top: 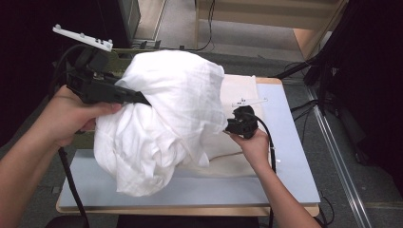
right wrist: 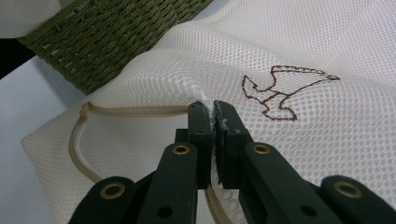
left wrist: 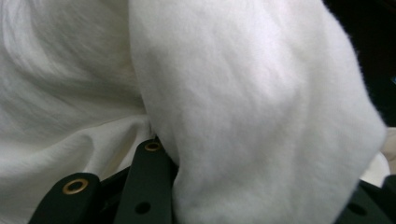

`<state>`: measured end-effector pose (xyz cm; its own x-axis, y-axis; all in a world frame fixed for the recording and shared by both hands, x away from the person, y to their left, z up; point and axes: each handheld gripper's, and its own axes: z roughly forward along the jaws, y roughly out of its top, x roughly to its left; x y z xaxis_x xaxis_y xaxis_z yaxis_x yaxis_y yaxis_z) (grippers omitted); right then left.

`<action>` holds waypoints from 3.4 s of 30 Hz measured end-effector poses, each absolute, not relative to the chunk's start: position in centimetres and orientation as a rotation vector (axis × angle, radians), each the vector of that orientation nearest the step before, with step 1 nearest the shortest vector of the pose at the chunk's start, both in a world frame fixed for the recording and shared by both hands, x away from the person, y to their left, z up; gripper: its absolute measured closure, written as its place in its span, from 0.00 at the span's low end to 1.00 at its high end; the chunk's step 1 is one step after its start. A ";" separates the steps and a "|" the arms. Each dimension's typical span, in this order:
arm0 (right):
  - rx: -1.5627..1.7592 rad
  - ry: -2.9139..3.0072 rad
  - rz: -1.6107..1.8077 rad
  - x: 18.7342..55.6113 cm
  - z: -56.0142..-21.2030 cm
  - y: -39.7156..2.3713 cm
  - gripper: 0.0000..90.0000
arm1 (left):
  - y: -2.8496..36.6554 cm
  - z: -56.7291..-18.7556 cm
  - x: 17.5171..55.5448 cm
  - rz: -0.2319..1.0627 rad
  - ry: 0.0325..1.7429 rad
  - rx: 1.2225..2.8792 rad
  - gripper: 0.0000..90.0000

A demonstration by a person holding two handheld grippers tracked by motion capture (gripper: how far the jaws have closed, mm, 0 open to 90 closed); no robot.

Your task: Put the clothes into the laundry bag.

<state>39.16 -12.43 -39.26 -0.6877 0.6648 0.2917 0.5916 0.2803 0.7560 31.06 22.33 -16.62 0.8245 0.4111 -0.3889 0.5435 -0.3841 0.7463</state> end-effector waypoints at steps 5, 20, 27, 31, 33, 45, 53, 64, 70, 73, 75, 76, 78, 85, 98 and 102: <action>1.205 2.445 1.393 39.1 -39.1 -12.5 0.97 | 20.8 -19.5 30.2 -0.199 0.689 2.069 0.72; 1.195 2.444 1.387 39.0 -38.9 -12.6 0.97 | 18.8 -27.6 29.3 -0.148 0.749 2.186 0.72; 1.187 2.447 1.379 39.0 -38.9 -12.5 0.98 | 18.0 -31.1 29.5 -0.144 0.770 2.206 0.71; 1.188 2.448 1.375 39.0 -38.8 -12.5 0.98 | 17.7 -32.7 29.6 -0.153 0.783 2.216 0.71; 1.182 2.450 1.371 39.0 -38.8 -12.4 0.98 | 17.5 -33.4 29.6 -0.152 0.785 2.230 0.71; 1.188 2.441 1.380 38.9 -38.6 -12.5 0.98 | 14.8 -35.7 28.4 -0.285 0.721 2.251 0.71; 1.189 2.431 1.394 38.9 -38.4 -12.7 0.98 | 13.8 -36.5 28.4 -0.336 0.703 2.268 0.71; 1.134 2.433 1.428 37.9 -37.2 -12.2 0.99 | 15.1 -36.0 31.9 -0.158 0.866 2.199 0.71; 1.141 2.442 1.420 37.8 -37.2 -12.3 0.99 | 13.5 -36.3 33.2 -0.082 0.867 2.233 0.71; 1.146 2.437 1.428 37.7 -37.0 -12.3 0.99 | 12.3 -37.2 33.7 -0.067 0.872 2.255 0.71; 1.132 2.435 1.439 37.4 -36.7 -12.3 0.99 | 11.5 -37.9 34.0 -0.051 0.879 2.275 0.71; 1.128 2.437 1.442 37.3 -36.5 -12.3 0.99 | 11.1 -38.2 34.2 -0.048 0.878 2.283 0.71; 1.106 2.430 1.461 36.8 -35.9 -12.2 0.99 | 10.3 -39.1 34.8 -0.065 0.886 2.294 0.71; 1.071 2.425 1.494 35.9 -34.8 -12.0 0.99 | 10.0 -40.0 35.8 -0.084 0.907 2.286 0.70; 1.082 2.422 1.504 35.8 -35.5 -12.4 1.00 | 9.0 -35.2 36.2 -0.010 0.822 2.287 0.73; 1.118 2.421 1.473 35.9 -35.7 -12.9 1.00 | 7.9 -36.7 37.1 -0.014 0.832 2.305 0.73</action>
